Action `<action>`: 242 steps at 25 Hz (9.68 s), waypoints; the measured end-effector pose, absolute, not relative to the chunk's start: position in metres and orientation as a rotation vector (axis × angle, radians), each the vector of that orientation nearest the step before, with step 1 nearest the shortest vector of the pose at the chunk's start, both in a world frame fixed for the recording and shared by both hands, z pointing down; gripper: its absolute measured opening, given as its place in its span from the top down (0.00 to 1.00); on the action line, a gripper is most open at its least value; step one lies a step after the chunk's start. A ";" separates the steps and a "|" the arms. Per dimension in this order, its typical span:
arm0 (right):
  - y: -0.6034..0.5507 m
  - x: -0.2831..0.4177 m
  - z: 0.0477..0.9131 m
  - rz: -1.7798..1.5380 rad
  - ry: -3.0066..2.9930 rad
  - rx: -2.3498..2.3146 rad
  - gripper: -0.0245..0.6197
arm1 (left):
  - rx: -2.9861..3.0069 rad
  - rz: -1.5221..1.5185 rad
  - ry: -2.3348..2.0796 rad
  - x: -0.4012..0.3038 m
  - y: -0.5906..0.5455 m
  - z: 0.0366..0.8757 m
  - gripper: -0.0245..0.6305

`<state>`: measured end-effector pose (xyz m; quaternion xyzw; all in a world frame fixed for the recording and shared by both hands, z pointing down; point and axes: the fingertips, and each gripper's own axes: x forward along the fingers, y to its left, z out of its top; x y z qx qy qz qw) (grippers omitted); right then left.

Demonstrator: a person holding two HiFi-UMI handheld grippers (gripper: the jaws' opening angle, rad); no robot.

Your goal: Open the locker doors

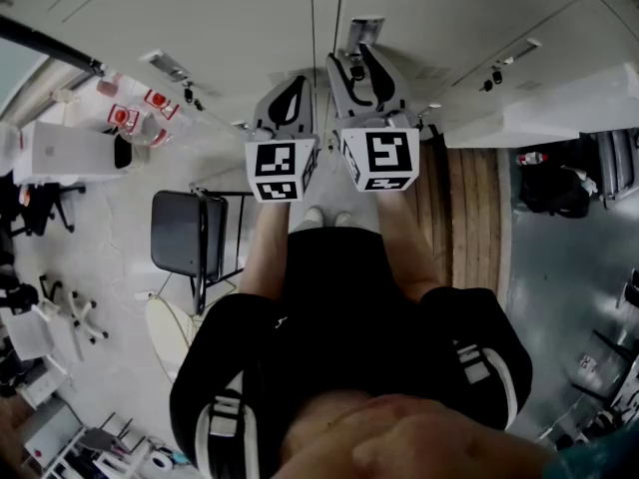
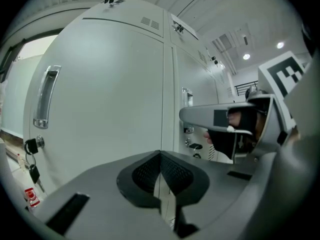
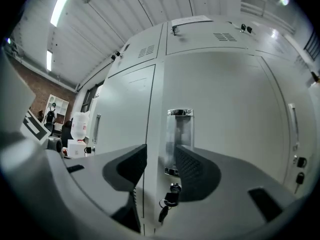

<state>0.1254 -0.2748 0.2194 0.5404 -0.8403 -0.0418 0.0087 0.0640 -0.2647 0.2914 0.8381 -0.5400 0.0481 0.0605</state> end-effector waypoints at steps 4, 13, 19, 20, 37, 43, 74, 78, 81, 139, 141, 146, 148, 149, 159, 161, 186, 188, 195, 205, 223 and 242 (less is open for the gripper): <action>-0.280 0.124 0.217 -0.131 -2.615 1.696 0.66 | 2.531 0.147 -1.649 0.058 -0.267 0.290 0.95; -0.290 0.124 0.222 -0.136 -2.540 1.742 0.76 | 2.529 0.140 -1.664 0.049 -0.269 0.287 0.95; -0.290 0.124 0.224 -0.106 -2.552 1.721 0.78 | 2.527 0.138 -1.658 0.048 -0.269 0.289 0.95; -0.289 0.124 0.223 -0.113 -2.554 1.718 0.78 | 2.527 0.137 -1.656 0.048 -0.269 0.289 0.95; -0.267 0.128 0.222 -0.116 -2.598 1.655 0.78 | 2.521 0.125 -1.627 0.059 -0.256 0.292 0.95; -0.255 0.131 0.222 -0.103 -2.636 1.608 0.78 | 2.525 0.122 -1.618 0.068 -0.247 0.292 0.95; -0.172 0.174 0.221 -0.123 -2.701 1.550 0.77 | 2.548 0.033 -1.567 0.127 -0.179 0.277 0.95; -0.163 0.182 0.221 -0.128 -2.693 1.568 0.77 | 2.549 0.038 -1.577 0.129 -0.176 0.276 0.95; -0.154 0.189 0.221 -0.131 -2.693 1.583 0.77 | 2.531 0.023 -1.606 0.123 -0.174 0.273 0.95; -0.050 0.409 0.224 0.024 -2.338 2.110 0.93 | 2.919 0.024 -0.939 0.383 -0.067 0.254 0.95; -0.048 0.411 0.225 -0.004 -2.279 2.128 0.93 | 2.917 0.027 -0.930 0.381 -0.065 0.254 0.95; -0.044 0.398 0.211 -0.062 -2.345 2.088 0.93 | 2.874 0.037 -0.963 0.369 -0.072 0.262 0.95; -0.047 0.389 0.214 -0.037 -2.403 2.059 0.93 | 2.854 0.040 -0.991 0.361 -0.076 0.266 0.95; -0.050 0.384 0.219 -0.021 -2.414 2.042 0.93 | 2.844 0.041 -1.008 0.356 -0.078 0.268 0.95; -0.088 0.303 0.252 0.092 -2.605 1.760 0.93 | 2.678 0.064 -1.357 0.254 -0.107 0.291 0.95; -0.094 0.285 0.258 0.089 -2.637 1.696 0.93 | 2.642 0.055 -1.427 0.233 -0.112 0.293 0.95; -0.139 0.192 0.283 0.130 -2.733 1.406 0.93 | 2.447 0.037 -1.712 0.134 -0.134 0.297 0.95; -0.141 0.185 0.285 0.124 -2.732 1.393 0.93 | 2.434 0.021 -1.728 0.125 -0.136 0.297 0.95; -0.148 0.161 0.279 0.084 -2.733 1.366 0.93 | 2.403 -0.032 -1.756 0.095 -0.146 0.295 0.95; -0.169 0.100 0.280 0.105 -2.776 1.297 0.93 | 2.368 -0.032 -1.810 0.032 -0.161 0.294 0.95; -0.190 -0.041 0.278 0.108 -2.802 1.205 0.93 | 2.297 -0.106 -1.911 -0.119 -0.175 0.284 0.95; -0.215 -0.158 0.291 0.050 -2.673 1.339 0.81 | 2.384 -0.076 -1.772 -0.221 -0.205 0.295 0.95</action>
